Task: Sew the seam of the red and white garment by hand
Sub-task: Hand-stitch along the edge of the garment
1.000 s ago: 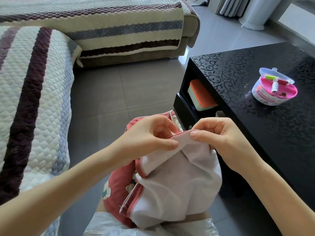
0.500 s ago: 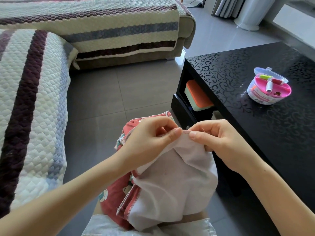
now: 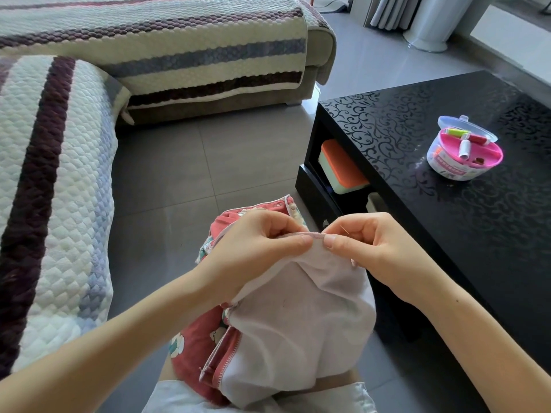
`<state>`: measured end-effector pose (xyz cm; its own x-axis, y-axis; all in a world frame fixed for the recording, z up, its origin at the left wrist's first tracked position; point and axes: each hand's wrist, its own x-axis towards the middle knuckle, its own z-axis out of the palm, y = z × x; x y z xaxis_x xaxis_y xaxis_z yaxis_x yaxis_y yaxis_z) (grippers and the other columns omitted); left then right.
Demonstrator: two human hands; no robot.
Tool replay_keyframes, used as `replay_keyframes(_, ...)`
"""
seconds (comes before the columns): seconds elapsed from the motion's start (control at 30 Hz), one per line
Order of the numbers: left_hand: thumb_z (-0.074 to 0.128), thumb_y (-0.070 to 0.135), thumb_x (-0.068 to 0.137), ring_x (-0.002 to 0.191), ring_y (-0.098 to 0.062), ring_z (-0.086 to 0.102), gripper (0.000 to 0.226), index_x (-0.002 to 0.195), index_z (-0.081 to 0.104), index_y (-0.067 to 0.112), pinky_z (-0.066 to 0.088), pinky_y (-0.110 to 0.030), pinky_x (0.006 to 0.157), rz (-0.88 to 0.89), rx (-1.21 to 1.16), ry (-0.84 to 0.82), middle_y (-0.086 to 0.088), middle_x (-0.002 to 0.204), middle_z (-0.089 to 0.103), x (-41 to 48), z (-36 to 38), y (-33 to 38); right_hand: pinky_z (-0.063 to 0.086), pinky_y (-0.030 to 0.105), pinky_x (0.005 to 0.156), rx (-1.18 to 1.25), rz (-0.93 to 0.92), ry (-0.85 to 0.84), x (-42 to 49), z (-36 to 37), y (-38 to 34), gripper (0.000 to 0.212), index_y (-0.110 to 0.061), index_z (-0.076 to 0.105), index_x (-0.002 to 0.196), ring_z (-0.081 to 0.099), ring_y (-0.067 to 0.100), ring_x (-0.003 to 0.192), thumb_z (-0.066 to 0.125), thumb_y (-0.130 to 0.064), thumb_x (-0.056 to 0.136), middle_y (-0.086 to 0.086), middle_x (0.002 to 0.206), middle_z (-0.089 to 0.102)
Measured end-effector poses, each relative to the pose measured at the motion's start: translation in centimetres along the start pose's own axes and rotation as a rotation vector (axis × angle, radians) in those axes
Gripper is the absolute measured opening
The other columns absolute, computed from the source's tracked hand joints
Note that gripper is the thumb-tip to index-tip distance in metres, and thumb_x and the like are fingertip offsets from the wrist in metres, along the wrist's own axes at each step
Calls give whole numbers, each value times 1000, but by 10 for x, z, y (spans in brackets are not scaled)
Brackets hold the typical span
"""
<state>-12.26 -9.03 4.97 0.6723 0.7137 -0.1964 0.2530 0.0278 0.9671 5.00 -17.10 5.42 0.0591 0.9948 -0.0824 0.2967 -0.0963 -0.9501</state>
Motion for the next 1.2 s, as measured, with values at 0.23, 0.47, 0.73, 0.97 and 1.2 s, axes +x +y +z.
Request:
replay_keyframes(0.23, 66, 24, 72, 73, -11, 63, 16, 75, 74, 11, 51, -30, 75, -11, -55, 21, -10, 78, 72, 1, -1, 4, 50, 44, 72, -163, -173, 219, -14, 1, -6, 33, -29, 67, 100, 62, 27, 75, 41, -46, 88, 9, 80, 67)
replay_keyframes(0.47, 64, 25, 74, 73, -13, 63, 15, 74, 75, 15, 53, -42, 77, -6, -11, 35, -13, 80, 73, 2, -2, 6, 36, 16, 46, -679, -322, 334, -25, 15, -7, 15, -15, 66, 85, 37, -4, 44, 52, -20, 88, -18, 58, 49)
replay_keyframes(0.73, 64, 23, 74, 76, -15, 65, 15, 79, 77, 17, 52, -49, 83, 12, 2, 54, -12, 81, 73, 0, 0, 9, 45, 37, 42, -733, -286, 345, -20, 19, -8, 15, -8, 64, 70, 48, 16, 42, 56, -15, 80, 0, 52, 57)
replay_keyframes(0.97, 64, 23, 73, 77, -15, 67, 15, 79, 77, 20, 54, -45, 82, 14, -1, 61, -6, 80, 75, 0, 0, 7, 45, 39, 42, -720, -270, 323, -18, 19, -8, 15, -10, 65, 72, 49, 16, 43, 55, -16, 80, -1, 54, 57)
replay_keyframes(1.2, 68, 16, 77, 73, -9, 65, 10, 78, 78, 18, 54, -37, 77, 17, 16, 67, -3, 77, 74, 2, -1, 7, 45, 38, 43, -742, -255, 315, -17, 19, -8, 16, -9, 64, 70, 50, 18, 45, 54, -15, 80, -1, 53, 57)
